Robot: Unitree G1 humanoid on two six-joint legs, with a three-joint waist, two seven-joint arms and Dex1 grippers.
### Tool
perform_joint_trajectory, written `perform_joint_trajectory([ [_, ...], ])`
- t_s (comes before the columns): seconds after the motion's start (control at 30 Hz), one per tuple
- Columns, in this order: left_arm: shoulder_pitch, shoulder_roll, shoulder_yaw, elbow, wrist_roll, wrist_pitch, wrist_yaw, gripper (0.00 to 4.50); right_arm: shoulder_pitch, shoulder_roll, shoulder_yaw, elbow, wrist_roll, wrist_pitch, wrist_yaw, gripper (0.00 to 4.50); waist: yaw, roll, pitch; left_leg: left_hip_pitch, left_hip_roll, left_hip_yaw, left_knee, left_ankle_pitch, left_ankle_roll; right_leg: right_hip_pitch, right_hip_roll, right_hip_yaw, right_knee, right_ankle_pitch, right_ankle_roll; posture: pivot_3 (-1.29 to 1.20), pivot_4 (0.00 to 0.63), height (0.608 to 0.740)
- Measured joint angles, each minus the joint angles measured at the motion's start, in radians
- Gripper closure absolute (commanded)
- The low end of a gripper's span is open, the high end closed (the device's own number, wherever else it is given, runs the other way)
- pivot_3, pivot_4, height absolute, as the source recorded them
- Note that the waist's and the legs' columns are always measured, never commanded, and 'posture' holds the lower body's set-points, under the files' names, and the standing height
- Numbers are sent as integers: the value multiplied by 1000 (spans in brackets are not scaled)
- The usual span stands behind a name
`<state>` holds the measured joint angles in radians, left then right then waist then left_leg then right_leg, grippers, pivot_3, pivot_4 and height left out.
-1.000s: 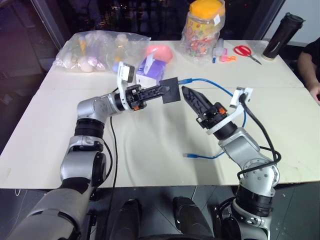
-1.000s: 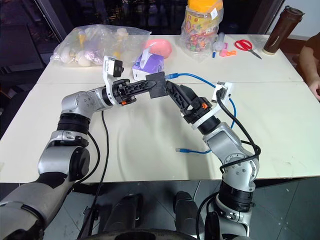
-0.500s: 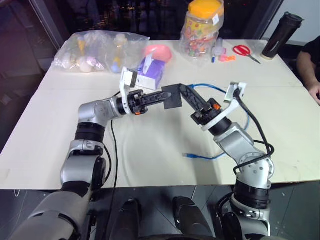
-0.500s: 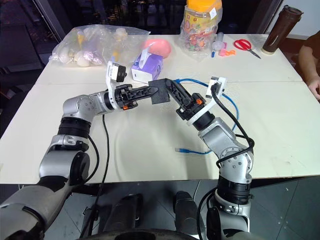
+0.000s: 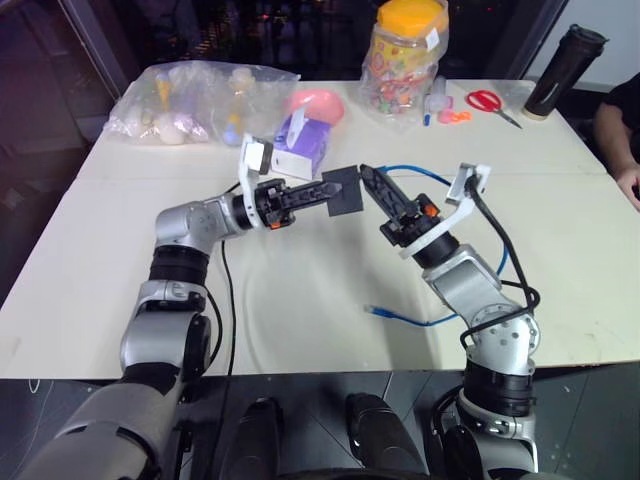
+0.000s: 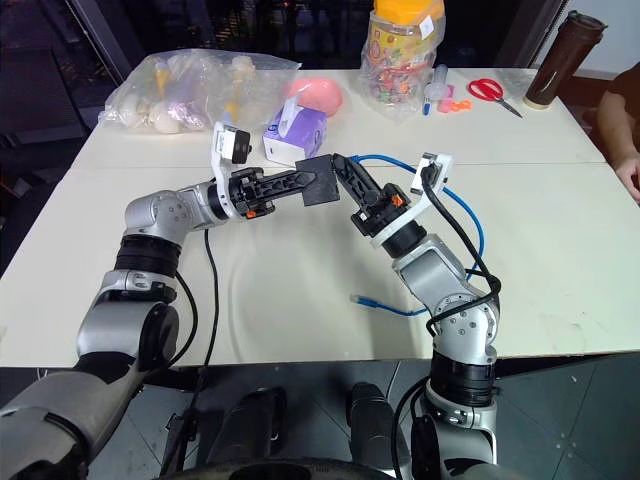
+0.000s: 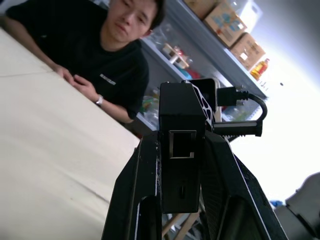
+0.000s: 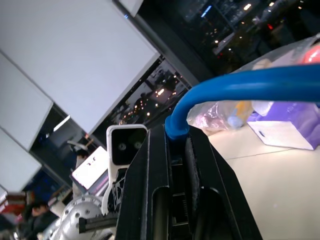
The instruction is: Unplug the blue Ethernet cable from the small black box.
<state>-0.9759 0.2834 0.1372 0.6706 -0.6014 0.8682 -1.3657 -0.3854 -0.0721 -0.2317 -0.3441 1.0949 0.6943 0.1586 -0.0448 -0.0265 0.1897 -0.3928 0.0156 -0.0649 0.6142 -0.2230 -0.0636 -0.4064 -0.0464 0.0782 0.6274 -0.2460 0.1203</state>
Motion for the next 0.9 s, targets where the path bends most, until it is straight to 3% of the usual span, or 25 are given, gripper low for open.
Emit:
perform_joint_trajectory([
  [0.17,-18,66,97,69,16,-135,131,4032,1,-91,-146,74,-13,-72,-44,4489,2,0,0,0,0,0,-1,0,0,0,0,0,-1,0,0,0,150,739],
  [0.3,-12,-2,55,77,133,-373,281,4032,-17,-108,-124,150,-83,-85,-81,4489,6,0,0,-1,0,1,-1,0,0,0,-1,1,-4,0,0,0,150,739],
  [0.57,105,-120,-74,-16,285,-697,388,4032,-94,-198,-63,387,-366,-96,-186,4489,2,0,0,-4,0,2,-2,0,1,-1,0,2,-8,0,0,0,150,739],
  [0.7,166,-164,-123,-34,330,-775,427,4032,-109,-201,-24,453,-475,-107,-197,2859,2,0,0,-4,0,2,-2,-1,1,-1,0,2,-8,0,0,0,150,739],
  [0.87,196,-177,-160,-29,372,-839,441,4032,-107,-182,-28,456,-503,-88,-197,155,2,0,0,-4,0,2,-1,-1,1,-1,0,2,-8,0,1,0,150,739],
  [0.9,194,-182,-163,-16,377,-860,449,4032,-101,-181,-27,439,-501,-65,-197,20,4,0,0,-4,0,2,-1,-1,1,-1,0,1,-8,0,1,0,150,739],
])
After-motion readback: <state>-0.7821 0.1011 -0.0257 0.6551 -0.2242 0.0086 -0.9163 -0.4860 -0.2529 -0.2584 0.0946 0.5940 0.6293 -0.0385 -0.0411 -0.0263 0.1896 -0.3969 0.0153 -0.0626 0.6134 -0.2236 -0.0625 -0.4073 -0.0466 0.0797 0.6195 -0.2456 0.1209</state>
